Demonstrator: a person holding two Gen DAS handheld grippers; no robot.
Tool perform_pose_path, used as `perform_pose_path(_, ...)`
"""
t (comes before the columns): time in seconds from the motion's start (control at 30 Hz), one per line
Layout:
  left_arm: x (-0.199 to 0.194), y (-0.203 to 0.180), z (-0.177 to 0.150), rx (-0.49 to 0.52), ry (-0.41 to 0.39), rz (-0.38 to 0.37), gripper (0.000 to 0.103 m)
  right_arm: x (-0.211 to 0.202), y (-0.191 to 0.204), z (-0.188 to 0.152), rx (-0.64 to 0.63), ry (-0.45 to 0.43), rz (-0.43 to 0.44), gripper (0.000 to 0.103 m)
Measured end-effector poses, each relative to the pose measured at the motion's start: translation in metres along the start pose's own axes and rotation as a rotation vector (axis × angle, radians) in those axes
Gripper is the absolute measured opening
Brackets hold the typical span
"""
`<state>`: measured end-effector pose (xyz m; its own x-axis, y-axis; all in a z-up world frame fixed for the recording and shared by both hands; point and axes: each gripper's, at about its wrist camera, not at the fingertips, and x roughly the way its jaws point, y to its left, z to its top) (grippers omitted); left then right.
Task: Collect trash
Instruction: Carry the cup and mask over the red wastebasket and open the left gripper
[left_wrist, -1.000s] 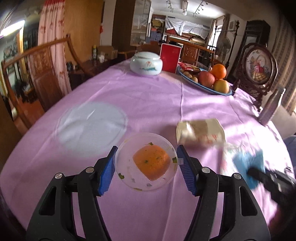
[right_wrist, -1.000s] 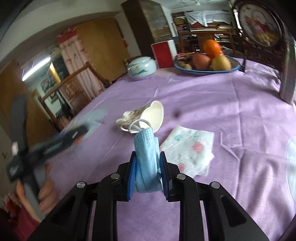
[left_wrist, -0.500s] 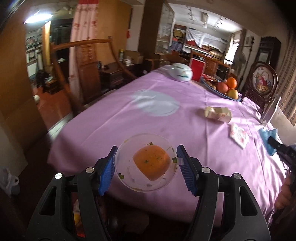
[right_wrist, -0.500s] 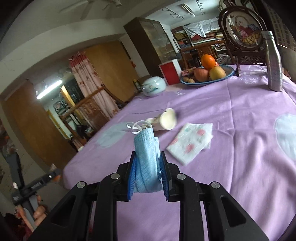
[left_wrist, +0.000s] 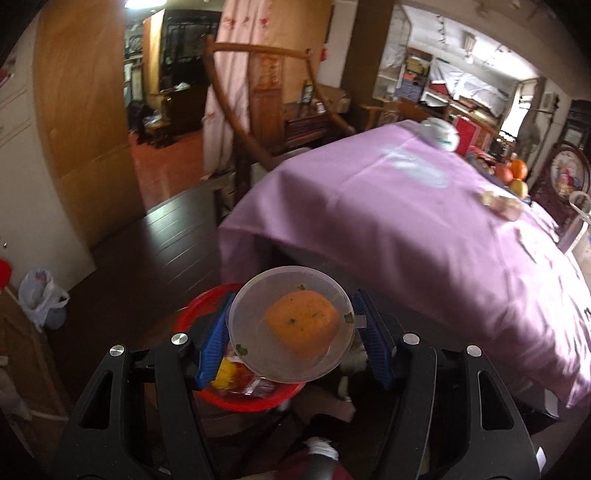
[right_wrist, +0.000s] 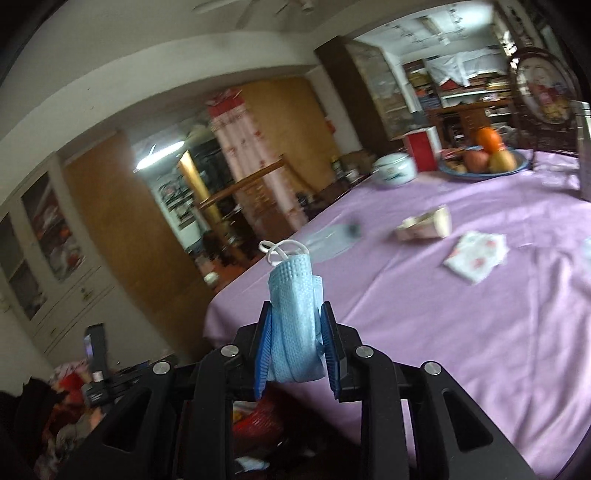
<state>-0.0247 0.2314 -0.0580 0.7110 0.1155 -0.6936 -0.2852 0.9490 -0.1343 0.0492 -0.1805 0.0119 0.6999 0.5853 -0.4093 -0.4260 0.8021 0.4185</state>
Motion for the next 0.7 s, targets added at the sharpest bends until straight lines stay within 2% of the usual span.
perform_pose_path(0.1, 0.013, 0.02, 0.0, -0.051, 0.031, -0.037, 0.063, 0.017, 0.024, -0.007, -0.017, 0.035, 0.04, 0.027)
perform_pose_path(0.27, 0.048, 0.043, -0.013, -0.064, 0.091, 0.01, 0.064, 0.051, 0.052, -0.021, -0.037, 0.112, 0.07, 0.027)
perform_pose_path(0.3, 0.055, 0.046, -0.015, -0.069, 0.108, 0.011, 0.065, 0.057, 0.055, -0.023, -0.04, 0.125, 0.073, 0.027)
perform_pose_path(0.37, 0.068, 0.055, -0.021, -0.088, 0.136, 0.037, 0.075, 0.069, 0.063, -0.028, -0.047, 0.153, 0.079, 0.027)
perform_pose_path(0.43, 0.074, 0.066, -0.025, -0.115, 0.136, 0.055, 0.085, 0.084, 0.071, -0.035, -0.052, 0.187, 0.083, 0.027)
perform_pose_path(0.57, 0.074, 0.085, -0.025, -0.176, 0.127, 0.039, 0.088, 0.105, 0.083, -0.046, -0.059, 0.24, 0.091, 0.027)
perform_pose_path(0.7, 0.065, 0.109, -0.021, -0.239, 0.086, 0.095, 0.093, 0.127, 0.098, -0.057, -0.084, 0.298, 0.105, 0.027)
